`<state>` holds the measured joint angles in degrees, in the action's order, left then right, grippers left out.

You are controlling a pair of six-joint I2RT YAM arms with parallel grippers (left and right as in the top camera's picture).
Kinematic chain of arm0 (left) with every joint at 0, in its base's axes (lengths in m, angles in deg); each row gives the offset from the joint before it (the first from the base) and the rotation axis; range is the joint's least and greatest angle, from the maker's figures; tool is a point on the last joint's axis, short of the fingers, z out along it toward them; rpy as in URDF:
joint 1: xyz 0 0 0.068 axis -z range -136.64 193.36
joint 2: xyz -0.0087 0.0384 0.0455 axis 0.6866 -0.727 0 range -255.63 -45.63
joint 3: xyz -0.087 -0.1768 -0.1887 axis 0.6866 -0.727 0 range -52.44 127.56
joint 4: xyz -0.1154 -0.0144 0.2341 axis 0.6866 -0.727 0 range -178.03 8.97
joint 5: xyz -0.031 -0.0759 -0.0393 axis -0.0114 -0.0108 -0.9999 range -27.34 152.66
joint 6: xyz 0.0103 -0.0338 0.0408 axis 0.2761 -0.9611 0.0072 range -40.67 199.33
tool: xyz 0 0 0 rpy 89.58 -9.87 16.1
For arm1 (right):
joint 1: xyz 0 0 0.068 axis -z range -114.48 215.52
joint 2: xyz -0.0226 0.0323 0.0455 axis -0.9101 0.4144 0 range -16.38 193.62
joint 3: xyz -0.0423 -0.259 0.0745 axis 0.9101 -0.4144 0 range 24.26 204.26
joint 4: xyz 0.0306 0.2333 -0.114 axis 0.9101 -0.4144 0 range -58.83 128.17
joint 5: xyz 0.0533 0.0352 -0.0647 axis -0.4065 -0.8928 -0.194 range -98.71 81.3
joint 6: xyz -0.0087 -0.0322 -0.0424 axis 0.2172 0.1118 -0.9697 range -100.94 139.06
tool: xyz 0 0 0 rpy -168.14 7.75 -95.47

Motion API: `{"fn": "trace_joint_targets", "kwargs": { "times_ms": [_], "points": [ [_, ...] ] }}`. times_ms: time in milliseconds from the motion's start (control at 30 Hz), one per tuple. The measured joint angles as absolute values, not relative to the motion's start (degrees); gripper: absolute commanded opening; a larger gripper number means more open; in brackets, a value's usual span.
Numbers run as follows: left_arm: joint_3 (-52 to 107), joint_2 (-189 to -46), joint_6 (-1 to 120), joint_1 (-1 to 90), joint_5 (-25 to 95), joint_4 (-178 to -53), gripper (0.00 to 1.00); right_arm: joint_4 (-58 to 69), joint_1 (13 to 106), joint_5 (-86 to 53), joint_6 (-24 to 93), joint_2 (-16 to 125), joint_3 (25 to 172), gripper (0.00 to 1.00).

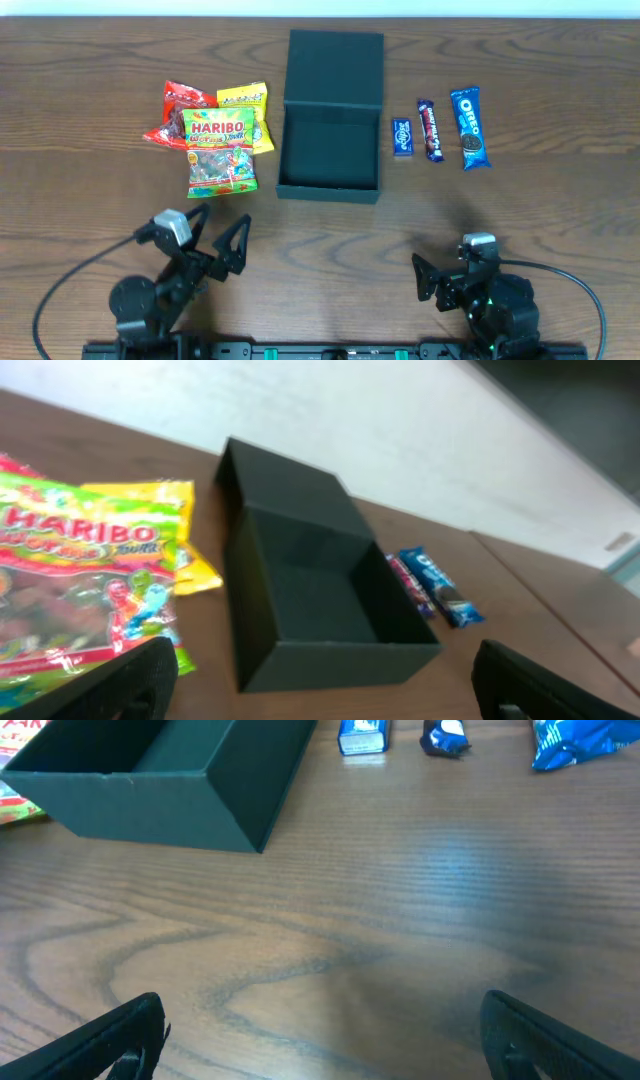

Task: Pack container
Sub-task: 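Reach the left gripper to the green Haribo bag and grasp it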

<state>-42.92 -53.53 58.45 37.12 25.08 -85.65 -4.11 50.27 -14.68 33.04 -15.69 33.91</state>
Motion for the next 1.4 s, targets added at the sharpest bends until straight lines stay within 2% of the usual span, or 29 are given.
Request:
{"fn": "trace_joint_targets", "kwargs": {
  "times_ms": [133,367,500,867,900,933,1100,1200,1267,1300,1400],
  "points": [
    [-30.0,-70.2,62.9,37.1,26.2,-91.0,0.95,-4.0,50.3,-14.7,33.0,-15.7,33.9,0.99],
    [-0.4,-106.5,76.9,37.1,31.3,-109.7,0.95,-4.0,50.2,-14.7,33.0,-15.8,33.9,0.99],
    [6.9,-121.6,84.1,37.1,33.3,-110.2,0.95,-4.0,50.2,-14.7,33.0,-15.8,33.9,0.99],
    [7.0,-138.8,88.0,37.3,36.6,-105.3,1.0,-4.0,50.2,-14.7,33.0,-15.8,33.9,0.99],
    [7.0,-140.0,88.2,37.5,37.5,-104.8,0.94,-4.0,50.2,-14.7,33.0,-15.8,33.9,0.99],
    [7.0,-141.1,88.2,37.6,38.2,-104.5,0.92,-4.0,50.2,-14.7,33.0,-15.8,33.9,0.99],
    [7.0,-146.9,88.4,41.2,44.7,-102.5,0.91,-4.0,50.2,-14.7,33.0,-15.8,33.9,0.99],
    [7.0,-148.1,88.3,44.0,49.9,-101.7,0.82,-4.0,50.2,-14.7,33.0,-15.8,33.9,0.99],
    [7.0,-148.3,88.4,45.3,52.7,-101.6,0.7,-4.0,50.2,-14.7,33.0,-15.8,33.9,0.99],
    [7.0,-148.5,88.6,46.1,54.3,-101.6,0.56,-4.0,50.2,-14.7,33.0,-15.8,33.9,0.99],
    [7.0,-148.6,88.5,46.6,56.8,-101.5,0.25,-4.0,50.2,-14.7,33.0,-15.8,33.9,0.99]
  ]
}}
